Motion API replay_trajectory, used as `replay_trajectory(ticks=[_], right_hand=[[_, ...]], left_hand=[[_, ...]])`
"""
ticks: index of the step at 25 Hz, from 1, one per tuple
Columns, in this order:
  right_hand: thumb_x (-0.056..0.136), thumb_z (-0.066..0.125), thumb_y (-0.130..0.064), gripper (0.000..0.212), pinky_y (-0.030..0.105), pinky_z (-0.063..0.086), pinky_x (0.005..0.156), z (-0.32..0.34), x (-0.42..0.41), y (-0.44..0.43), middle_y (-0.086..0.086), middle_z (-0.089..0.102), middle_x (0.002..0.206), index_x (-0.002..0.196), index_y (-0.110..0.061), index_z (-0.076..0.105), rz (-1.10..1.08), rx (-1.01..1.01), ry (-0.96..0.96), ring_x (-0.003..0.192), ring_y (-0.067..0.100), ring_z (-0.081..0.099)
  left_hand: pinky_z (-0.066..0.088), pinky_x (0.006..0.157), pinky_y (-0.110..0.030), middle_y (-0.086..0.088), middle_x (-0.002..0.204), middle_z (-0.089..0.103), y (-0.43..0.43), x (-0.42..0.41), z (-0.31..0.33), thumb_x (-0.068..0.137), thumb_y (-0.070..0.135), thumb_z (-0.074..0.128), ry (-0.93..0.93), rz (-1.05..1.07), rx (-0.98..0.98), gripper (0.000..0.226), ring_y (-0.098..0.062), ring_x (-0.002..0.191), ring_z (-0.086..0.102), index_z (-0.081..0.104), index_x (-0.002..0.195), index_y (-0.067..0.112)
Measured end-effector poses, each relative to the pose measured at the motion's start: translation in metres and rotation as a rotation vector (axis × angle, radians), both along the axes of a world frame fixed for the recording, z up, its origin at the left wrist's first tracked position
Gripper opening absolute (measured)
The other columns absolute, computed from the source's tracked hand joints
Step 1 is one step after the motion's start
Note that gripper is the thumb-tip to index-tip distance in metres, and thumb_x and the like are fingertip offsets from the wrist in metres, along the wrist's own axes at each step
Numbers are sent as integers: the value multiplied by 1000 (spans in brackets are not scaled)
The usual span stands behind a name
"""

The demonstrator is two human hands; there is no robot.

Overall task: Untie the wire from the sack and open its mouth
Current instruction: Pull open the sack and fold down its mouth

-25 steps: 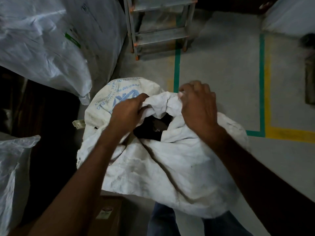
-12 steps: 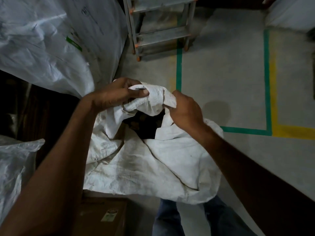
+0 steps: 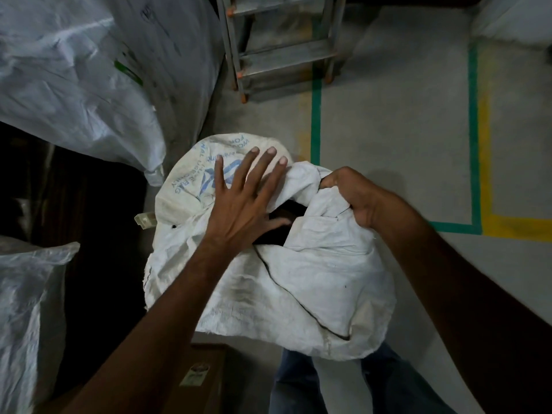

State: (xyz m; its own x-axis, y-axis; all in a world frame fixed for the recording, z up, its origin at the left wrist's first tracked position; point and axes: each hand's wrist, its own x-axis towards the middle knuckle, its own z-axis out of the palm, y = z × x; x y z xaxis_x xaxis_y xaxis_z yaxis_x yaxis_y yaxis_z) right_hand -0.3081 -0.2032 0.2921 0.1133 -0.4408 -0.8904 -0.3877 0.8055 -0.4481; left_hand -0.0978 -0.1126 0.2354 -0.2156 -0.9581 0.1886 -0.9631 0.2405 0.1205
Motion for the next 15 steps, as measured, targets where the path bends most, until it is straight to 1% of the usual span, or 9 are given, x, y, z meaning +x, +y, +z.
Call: replay_trajectory(ticks=[1,2,3,4,5,7,9,12,15], right_hand=[[85,56,-13,20,29,46,60,-1,-2,-1,8,67,63,69,-11,69,-7,16,-1,55,23,62],[86,59,-15,16,30,48,64,-1,-3,-3,9,69,70,79,-9,72,-6,16,27,60,24,64],[87,62,-17,15,30,49,67,-3,-4,-5,9,70,78,90,-7,73,19,-24,82,68,25,65],[89,65,-20,19,30,48,69,-6,-5,-5,7,70,86,100,-7,72,83,-134,171,76,26,66],[89,68,-24,24,31,47,71,-9,-4,-4,5,69,94,108,-9,69,191,-320,300,85,26,64],[85,72,-24,41,37,47,87,-8,4,12,6,64,119,125,-17,61,438,-834,575,109,28,59],[80,74,-24,66,44,42,104,-6,19,35,7,54,140,142,-21,51,598,-1223,594,127,30,50],[89,67,-46,83,54,30,115,-30,37,56,12,37,160,160,-27,29,896,-1356,622,147,35,36],[96,52,-52,80,61,33,113,-54,42,48,15,37,159,162,-28,13,942,-1336,743,145,36,40]], left_hand=[[35,110,-65,-9,159,40,1,1,-4,88,67,63,18,74,81,92,-31,142,46,30,159,20],[49,98,-56,-7,152,48,0,4,-7,90,57,68,58,137,134,86,-31,128,58,30,158,21],[57,76,-47,-6,140,56,-3,9,-8,91,45,71,89,167,153,77,-32,108,67,34,154,22],[55,58,-40,-6,129,60,-5,14,-8,92,33,72,86,152,152,69,-33,91,69,38,150,22],[49,50,-37,-6,122,63,-8,19,-6,91,24,70,72,123,162,62,-34,81,69,42,147,22],[49,55,-38,-6,121,66,-20,30,0,92,21,66,114,99,230,56,-36,86,70,47,144,23],[55,76,-42,-5,124,69,-35,41,14,94,31,58,300,77,313,47,-33,101,69,52,140,22],[50,89,-24,-7,116,71,-61,68,33,96,39,52,769,-75,636,44,-5,101,67,62,124,6],[53,86,-21,-2,114,76,-66,90,42,99,35,63,998,-108,975,36,-4,100,69,65,124,8]])
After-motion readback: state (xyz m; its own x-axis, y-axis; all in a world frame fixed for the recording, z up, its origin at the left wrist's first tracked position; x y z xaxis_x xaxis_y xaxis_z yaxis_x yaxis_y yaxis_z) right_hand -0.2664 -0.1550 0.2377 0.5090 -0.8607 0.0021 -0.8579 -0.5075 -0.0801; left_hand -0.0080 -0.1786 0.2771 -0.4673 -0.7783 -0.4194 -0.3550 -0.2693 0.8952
